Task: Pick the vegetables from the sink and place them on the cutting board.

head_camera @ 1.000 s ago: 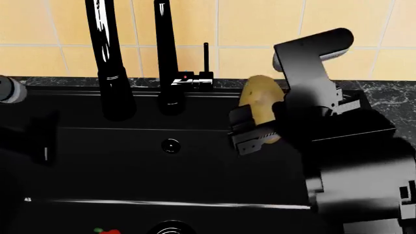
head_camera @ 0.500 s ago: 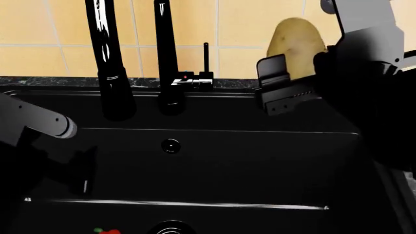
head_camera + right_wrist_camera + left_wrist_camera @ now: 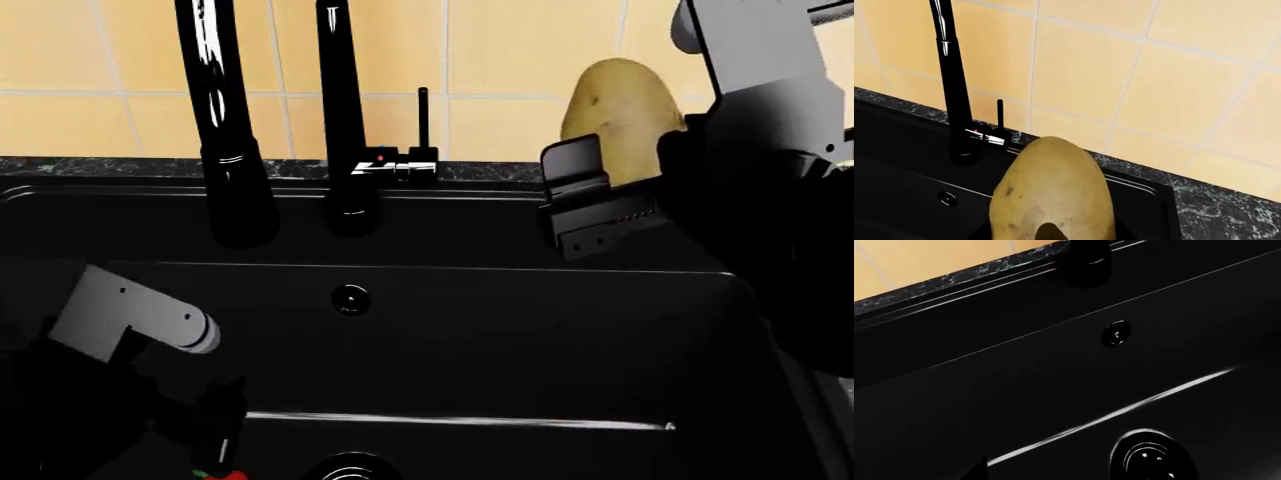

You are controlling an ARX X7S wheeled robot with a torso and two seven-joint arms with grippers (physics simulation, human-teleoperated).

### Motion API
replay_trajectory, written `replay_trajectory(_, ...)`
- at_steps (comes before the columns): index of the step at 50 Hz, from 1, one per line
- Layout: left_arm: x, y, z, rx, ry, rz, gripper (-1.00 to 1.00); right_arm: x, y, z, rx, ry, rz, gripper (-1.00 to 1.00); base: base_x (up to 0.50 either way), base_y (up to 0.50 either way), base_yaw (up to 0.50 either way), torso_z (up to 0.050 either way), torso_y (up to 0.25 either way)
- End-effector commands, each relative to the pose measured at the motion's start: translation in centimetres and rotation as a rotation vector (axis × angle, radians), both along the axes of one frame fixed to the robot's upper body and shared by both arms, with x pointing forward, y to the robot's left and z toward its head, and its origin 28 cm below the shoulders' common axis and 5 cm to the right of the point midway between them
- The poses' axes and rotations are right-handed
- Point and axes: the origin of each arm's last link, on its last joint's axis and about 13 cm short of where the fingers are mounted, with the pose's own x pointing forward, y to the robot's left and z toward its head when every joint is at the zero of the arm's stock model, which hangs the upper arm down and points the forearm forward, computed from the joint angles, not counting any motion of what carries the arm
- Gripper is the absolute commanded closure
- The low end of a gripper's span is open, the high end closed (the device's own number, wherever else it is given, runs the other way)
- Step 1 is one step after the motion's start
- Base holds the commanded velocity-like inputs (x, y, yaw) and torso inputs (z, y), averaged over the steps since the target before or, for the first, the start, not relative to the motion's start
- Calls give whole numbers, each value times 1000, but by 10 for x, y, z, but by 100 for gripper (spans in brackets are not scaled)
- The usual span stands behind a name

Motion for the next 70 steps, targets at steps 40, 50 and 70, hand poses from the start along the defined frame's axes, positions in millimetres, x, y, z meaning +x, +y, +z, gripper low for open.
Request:
replay_trajectory(40,-1,-14,-63,-30,184,1,-100,5,1,-13,17,36,24,100,0,0,0,0,0)
replay_trajectory(50,19,-10,-76,-6,207,42,-100,6,0,-15,21,43,24,100,0,0,0,0,0)
replay_trajectory(70,23,-12,-112,46,277,46,-100,6,0,-16,29,46,29,100,0,0,0,0,0)
